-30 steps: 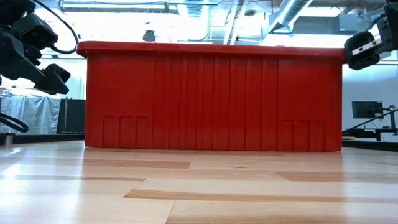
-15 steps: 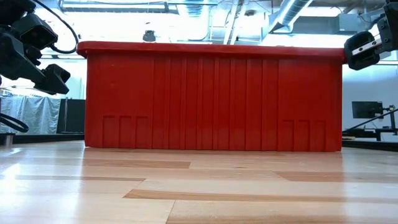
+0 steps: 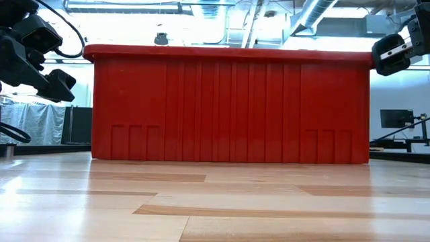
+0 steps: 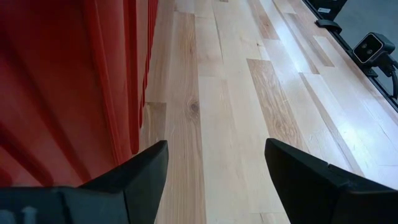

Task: Pick and place slides into bin
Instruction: Return to Home Position

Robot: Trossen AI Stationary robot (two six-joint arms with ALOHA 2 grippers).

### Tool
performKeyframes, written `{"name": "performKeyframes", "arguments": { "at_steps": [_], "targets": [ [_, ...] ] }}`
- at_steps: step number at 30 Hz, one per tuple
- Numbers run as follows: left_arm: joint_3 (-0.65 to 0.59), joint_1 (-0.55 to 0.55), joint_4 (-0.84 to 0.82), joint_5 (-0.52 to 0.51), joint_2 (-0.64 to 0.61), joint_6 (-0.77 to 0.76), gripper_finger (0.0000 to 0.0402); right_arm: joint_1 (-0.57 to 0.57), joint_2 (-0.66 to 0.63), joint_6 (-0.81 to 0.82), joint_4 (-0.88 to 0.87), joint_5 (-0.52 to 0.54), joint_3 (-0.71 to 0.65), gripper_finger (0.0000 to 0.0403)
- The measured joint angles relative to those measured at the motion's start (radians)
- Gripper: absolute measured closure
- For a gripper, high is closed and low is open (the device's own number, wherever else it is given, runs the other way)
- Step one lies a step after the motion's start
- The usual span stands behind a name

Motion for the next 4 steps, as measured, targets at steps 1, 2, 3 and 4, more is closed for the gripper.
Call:
{"name": "performKeyframes", "arguments": {
  "at_steps": [1, 2, 3, 4],
  "targets": [
    [0.0, 0.0, 0.0, 0.0, 0.0, 0.0, 0.0143, 0.0, 0.0, 0.0, 0.0, 0.0, 0.0, 0.0403],
    [0.0, 0.0, 0.0, 0.0, 0.0, 0.0, 0.0143, 0.0, 0.0, 0.0, 0.0, 0.0, 0.0, 0.0403],
    [0.0, 0.0, 0.0, 0.0, 0.0, 0.0, 0.0143, 0.0, 0.0, 0.0, 0.0, 0.0, 0.0, 0.0403],
    [0.0, 0.0, 0.0, 0.0, 0.0, 0.0, 0.0143, 0.0, 0.0, 0.0, 0.0, 0.0, 0.0, 0.0403]
  ]
}}
